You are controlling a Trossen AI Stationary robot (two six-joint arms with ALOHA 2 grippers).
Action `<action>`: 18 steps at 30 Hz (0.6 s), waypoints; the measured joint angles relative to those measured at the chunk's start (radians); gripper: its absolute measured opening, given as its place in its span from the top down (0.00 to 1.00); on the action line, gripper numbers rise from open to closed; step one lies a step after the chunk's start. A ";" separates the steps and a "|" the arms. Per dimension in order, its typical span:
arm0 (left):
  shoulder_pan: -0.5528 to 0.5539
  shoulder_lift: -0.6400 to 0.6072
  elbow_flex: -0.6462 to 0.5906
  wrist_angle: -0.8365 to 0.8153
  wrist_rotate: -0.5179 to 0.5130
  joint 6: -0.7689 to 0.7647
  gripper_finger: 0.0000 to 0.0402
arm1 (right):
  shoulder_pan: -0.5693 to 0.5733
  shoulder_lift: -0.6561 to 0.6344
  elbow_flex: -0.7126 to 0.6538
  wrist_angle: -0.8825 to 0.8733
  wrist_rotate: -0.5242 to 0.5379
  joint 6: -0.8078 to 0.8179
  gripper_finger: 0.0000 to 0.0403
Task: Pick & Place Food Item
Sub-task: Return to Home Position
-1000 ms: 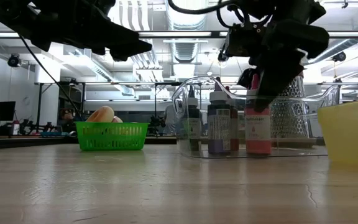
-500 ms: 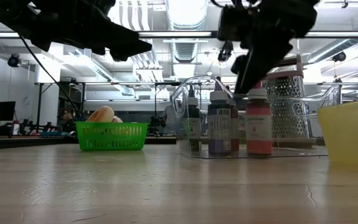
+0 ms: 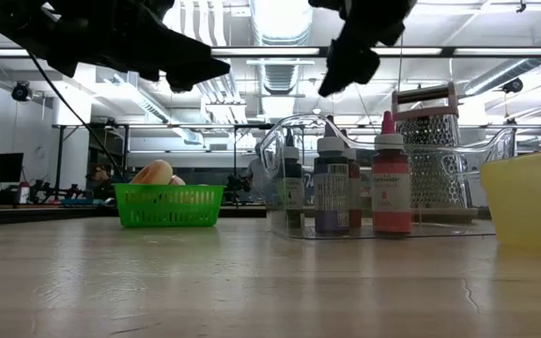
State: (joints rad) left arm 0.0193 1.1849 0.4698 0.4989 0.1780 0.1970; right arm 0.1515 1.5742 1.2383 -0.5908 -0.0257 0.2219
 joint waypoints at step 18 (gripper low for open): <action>-0.009 -0.187 -0.011 -0.213 0.195 -0.052 0.20 | 0.042 -0.292 -0.056 0.262 -0.155 -0.102 0.38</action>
State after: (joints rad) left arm 0.0100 0.9976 0.4592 0.2861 0.3730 0.1447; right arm 0.1933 1.2824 1.1821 -0.3285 -0.1811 0.1196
